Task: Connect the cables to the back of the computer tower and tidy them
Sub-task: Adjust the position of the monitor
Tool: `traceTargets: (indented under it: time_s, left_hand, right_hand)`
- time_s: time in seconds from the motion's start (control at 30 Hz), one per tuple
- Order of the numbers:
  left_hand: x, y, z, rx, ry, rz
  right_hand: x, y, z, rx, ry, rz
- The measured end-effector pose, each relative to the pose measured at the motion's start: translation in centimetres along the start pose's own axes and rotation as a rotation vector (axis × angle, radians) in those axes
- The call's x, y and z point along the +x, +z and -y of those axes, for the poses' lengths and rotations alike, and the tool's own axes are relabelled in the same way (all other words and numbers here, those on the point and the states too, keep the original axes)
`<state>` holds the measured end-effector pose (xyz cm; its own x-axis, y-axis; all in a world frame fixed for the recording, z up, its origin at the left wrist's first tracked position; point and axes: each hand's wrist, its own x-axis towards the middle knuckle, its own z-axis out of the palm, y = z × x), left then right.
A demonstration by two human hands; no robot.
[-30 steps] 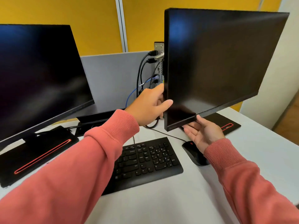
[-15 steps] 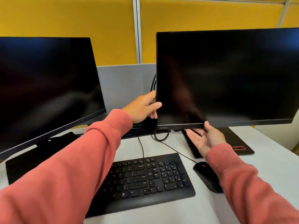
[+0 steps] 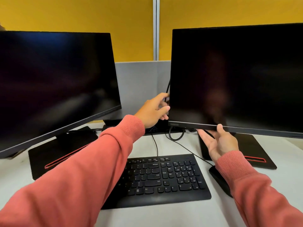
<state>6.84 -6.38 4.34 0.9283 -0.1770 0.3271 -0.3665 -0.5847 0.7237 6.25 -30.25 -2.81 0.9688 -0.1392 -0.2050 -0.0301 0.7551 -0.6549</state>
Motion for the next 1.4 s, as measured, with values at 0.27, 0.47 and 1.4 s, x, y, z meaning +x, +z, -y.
traceTargets:
  time_s: [0.27,0.47,1.4]
  left_hand:
    - [-8.7,-0.6,3.9,0.269,-0.105,0.135]
    - [-15.0,0.4,4.6,0.546,-0.189,0.21]
    - [-21.0,3.3,6.9,0.827,-0.127,0.28]
  right_hand:
    - [-1.3,-0.2,-0.2,-0.069,0.013,-0.013]
    - [-4.2,-1.3,-3.2,-0.7,-0.168,0.068]
    - [-9.4,-6.3,-8.8,-1.958,-0.701,0.407]
